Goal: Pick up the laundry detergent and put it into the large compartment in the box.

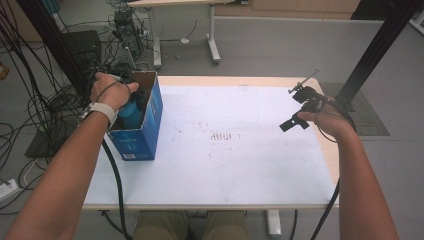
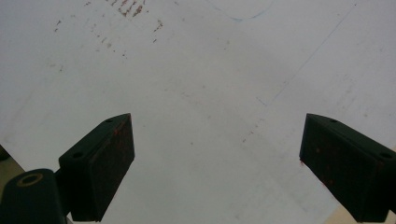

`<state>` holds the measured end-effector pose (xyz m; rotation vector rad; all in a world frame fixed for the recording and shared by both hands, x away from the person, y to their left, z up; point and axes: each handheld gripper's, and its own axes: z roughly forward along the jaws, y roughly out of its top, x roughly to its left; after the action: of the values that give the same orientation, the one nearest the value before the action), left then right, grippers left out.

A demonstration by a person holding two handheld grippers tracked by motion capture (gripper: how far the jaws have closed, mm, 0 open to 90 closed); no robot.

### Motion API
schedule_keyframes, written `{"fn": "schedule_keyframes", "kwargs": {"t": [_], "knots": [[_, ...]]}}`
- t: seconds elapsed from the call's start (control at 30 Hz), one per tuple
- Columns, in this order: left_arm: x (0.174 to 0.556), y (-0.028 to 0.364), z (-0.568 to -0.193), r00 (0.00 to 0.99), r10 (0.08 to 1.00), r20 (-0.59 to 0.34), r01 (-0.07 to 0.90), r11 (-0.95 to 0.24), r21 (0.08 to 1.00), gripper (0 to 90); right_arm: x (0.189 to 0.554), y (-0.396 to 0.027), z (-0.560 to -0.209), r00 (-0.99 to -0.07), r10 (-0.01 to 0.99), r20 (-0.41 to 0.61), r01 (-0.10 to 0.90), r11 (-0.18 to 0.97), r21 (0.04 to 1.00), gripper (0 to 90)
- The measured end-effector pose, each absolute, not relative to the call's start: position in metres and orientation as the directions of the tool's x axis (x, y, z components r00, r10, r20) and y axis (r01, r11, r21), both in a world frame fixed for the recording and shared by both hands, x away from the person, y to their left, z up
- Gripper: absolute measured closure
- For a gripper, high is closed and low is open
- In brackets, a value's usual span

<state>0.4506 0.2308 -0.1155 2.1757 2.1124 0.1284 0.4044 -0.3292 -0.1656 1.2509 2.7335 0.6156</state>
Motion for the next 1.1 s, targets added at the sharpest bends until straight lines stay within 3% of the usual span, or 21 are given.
{"fn": "schedule_keyframes", "kwargs": {"t": [1.1], "knots": [[0.457, 0.232, -0.143, 0.041, 0.999, -0.017, 0.995, -0.039, 0.094, 37.3, 0.401, -0.334, -0.169, -0.655, 0.748, 0.105, 0.721, 0.578, 0.383, 10.0]]}}
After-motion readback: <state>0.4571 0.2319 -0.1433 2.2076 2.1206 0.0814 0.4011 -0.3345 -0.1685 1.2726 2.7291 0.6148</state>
